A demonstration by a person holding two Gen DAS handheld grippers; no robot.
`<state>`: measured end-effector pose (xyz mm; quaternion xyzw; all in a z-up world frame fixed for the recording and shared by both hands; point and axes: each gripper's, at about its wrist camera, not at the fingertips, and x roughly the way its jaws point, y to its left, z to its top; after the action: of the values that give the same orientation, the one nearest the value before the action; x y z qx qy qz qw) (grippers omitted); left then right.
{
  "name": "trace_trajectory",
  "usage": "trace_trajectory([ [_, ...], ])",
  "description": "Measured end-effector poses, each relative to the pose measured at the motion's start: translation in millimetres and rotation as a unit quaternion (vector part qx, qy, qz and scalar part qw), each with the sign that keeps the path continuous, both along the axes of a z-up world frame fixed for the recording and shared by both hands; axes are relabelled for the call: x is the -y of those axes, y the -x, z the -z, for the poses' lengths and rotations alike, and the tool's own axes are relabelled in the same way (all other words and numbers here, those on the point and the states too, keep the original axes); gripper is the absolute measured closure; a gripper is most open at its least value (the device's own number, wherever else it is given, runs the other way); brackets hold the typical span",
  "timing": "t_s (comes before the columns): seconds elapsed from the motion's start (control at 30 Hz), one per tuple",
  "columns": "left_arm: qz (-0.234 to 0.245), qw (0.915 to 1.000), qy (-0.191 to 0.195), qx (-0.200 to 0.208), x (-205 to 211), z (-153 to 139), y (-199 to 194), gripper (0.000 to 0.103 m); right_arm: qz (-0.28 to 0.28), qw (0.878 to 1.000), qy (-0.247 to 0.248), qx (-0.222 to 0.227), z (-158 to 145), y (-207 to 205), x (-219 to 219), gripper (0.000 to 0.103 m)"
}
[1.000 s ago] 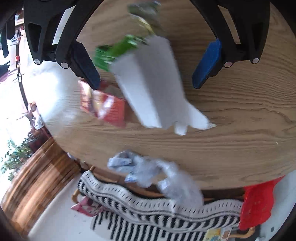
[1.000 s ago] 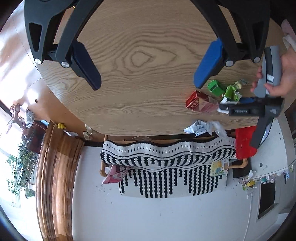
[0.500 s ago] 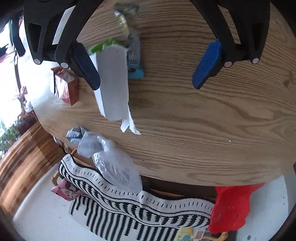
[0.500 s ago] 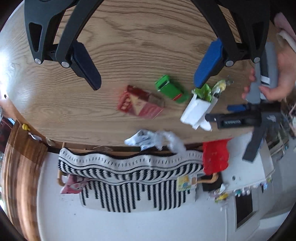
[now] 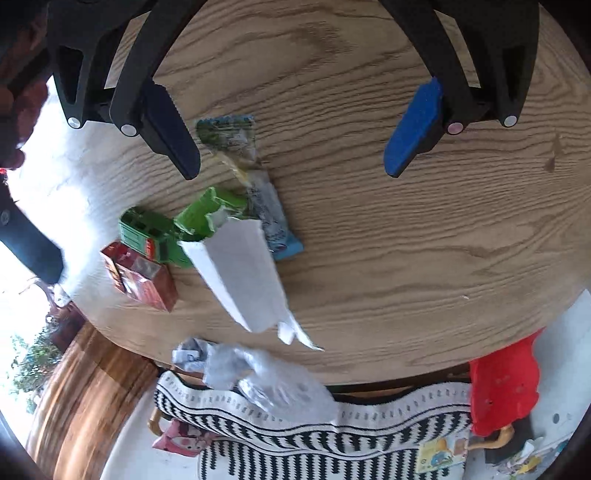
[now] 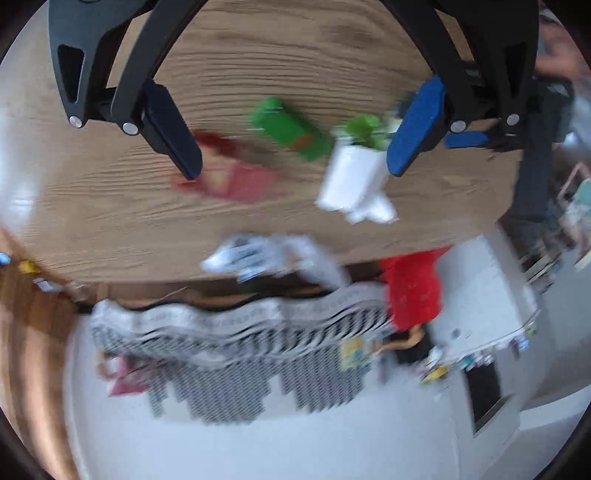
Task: Collect trash
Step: 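Return both tools from the bin to the table, then grasp the snack wrapper with the left tool while the right grasps the white paper box, then carry wrapper and white box over the bin and open both tools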
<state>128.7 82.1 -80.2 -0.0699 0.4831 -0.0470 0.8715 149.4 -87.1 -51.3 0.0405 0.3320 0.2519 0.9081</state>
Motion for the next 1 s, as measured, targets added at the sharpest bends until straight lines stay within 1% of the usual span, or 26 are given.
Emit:
trace_trajectory([
  [0.07, 0.002, 1.0, -0.004, -0.004, 0.3, 2.9, -2.8, 0.006, -0.023, 0.999, 0.0, -0.023, 2.4, -5.7, -17.9, 0.006],
  [0.13, -0.007, 0.9999, -0.008, -0.004, -4.9, 5.3, -6.0, 0.007, -0.044, 0.998, 0.015, -0.032, 5.2, -11.2, -39.3, 0.006],
  [0.17, -0.012, 0.9999, -0.005, -0.002, -7.7, 5.3, -7.0, 0.011, -0.049, 0.998, 0.027, -0.037, 8.1, -17.2, -50.3, 0.006],
  [0.2, -0.02, 0.9998, 0.003, 0.004, -12.6, 5.5, -8.2, 0.015, -0.05, 0.997, 0.029, -0.044, 10.5, -20.3, -56.2, 0.008],
  [0.23, -0.025, 0.9996, 0.001, 0.01, -15.3, 4.9, -10.3, 0.017, -0.052, 0.997, 0.031, -0.055, 15.1, -26.0, -62.1, 0.01],
  [0.33, -0.032, 0.999, -0.022, 0.023, -17.4, 5.2, -13.9, 0.035, -0.058, 0.993, 0.038, -0.091, 32.8, -41.5, -75.6, 0.028],
  [0.37, -0.03, 0.9988, -0.027, 0.026, -16.6, 4.7, -13.9, 0.055, -0.065, 0.992, 0.04, -0.1, 37.3, -44.2, -78.4, 0.045],
  [0.4, -0.024, 0.9987, -0.034, 0.028, -14.7, 4.3, -13.7, 0.079, -0.067, 0.992, 0.052, -0.098, 42.0, -43.8, -80.4, 0.06],
  [0.43, -0.021, 0.9989, -0.03, 0.027, -14.2, 4.1, -14.2, 0.087, -0.071, 0.991, 0.054, -0.097, 43.4, -43.8, -80.8, 0.061],
  [0.47, -0.02, 0.9992, -0.024, 0.026, -14.5, 4.4, -14.0, 0.091, -0.073, 0.992, 0.048, -0.096, 43.9, -42.7, -78.5, 0.062],
  [0.53, -0.019, 0.9993, -0.018, 0.026, -15.4, 4.0, -13.1, 0.092, -0.072, 0.992, 0.036, -0.097, 43.8, -41.4, -73.8, 0.066],
  [0.6, -0.028, 0.9993, -0.001, 0.024, -19.8, 4.0, -12.0, 0.092, -0.073, 0.993, 0.026, -0.092, 40.8, -38.1, -68.3, 0.073],
  [0.7, -0.043, 0.9986, 0.002, 0.032, -27.2, -0.4, -6.8, 0.093, -0.071, 0.994, 0.014, -0.086, 35.9, -33.1, -59.1, 0.082],
  [0.8, -0.065, 0.997, 0.003, 0.042, -38.6, -5.7, -2.2, 0.093, -0.073, 0.993, 0.02, -0.087, 36.3, -28.4, -56.9, 0.083],
  [0.87, -0.082, 0.9956, 0.008, 0.044, -48.4, -6.9, -1.4, 0.092, -0.07, 0.994, 0.04, -0.074, 36.6, -25.0, -59.2, 0.082],
  [0.93, -0.092, 0.9947, 0.016, 0.042, -54.7, -6.5, -1.4, 0.092, -0.062, 0.993, 0.058, -0.081, 40.4, -24.8, -62.8, 0.062],
  [0.97, -0.094, 0.9946, 0.018, 0.042, -56.2, -6.4, -1.6, 0.092, -0.058, 0.993, 0.064, -0.083, 42.9, -24.8, -64.7, 0.044],
  [1.0, -0.094, 0.9945, 0.019, 0.041, -57.0, -6.5, -1.9, 0.092, -0.058, 0.993, 0.067, -0.072, 42.8, -22.4, -66.2, 0.042],
])
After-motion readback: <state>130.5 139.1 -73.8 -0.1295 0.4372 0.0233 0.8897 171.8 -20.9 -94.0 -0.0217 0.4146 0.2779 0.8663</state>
